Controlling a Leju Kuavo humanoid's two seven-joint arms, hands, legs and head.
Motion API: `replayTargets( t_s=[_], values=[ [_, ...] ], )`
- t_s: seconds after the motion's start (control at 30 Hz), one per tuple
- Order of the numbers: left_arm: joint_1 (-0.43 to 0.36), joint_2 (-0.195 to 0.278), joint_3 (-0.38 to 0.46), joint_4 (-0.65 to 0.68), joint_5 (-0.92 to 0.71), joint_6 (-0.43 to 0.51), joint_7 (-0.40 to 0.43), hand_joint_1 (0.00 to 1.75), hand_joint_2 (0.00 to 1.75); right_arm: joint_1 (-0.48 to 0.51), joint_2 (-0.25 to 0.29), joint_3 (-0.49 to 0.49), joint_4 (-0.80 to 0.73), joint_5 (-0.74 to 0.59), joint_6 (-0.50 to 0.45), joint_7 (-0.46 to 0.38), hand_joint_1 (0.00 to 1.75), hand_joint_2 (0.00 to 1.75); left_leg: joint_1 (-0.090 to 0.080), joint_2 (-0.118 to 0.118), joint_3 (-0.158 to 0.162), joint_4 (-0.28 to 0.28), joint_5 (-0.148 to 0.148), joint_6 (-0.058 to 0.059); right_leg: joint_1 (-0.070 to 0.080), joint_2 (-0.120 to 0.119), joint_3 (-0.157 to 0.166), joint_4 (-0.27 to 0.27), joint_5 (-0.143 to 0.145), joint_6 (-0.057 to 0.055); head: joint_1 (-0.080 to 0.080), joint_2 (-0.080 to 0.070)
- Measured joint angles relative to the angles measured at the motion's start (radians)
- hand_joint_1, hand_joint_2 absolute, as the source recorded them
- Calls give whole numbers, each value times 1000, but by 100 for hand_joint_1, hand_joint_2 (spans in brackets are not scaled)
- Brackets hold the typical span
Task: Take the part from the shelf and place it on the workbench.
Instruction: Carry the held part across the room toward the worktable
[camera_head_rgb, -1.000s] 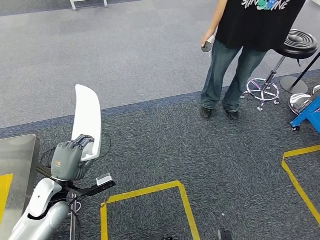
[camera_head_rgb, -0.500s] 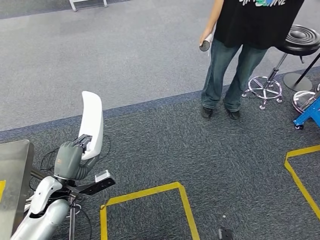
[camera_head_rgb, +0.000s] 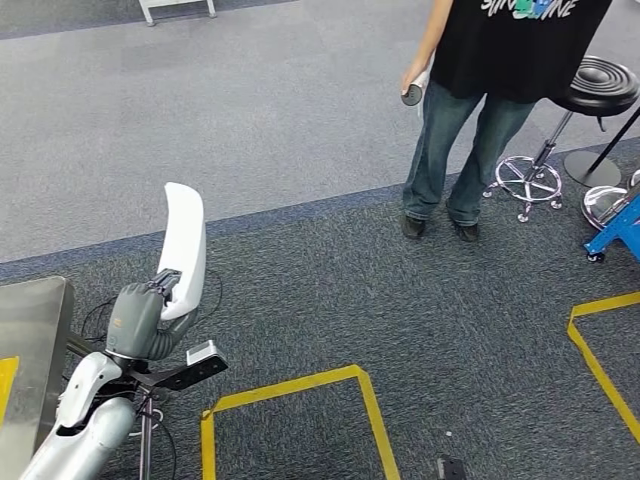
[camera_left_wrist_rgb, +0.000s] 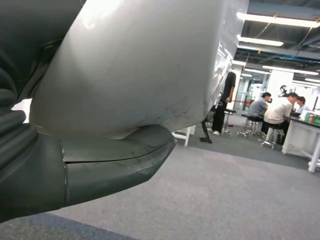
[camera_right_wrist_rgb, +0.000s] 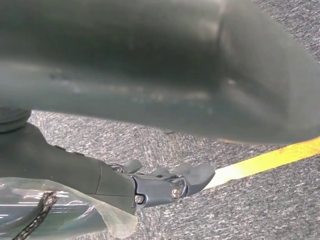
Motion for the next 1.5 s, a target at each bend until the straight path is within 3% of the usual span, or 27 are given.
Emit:
replayTargets(
  t_s=[1.5],
  values=[
    [-5,-9,0,0,-62,11,37,175,175,0,0,-16,0,15,-3,6,0,0,-2,0,0,2,-1,2,-1,0,1,-1,0,0,0,0]
  ],
)
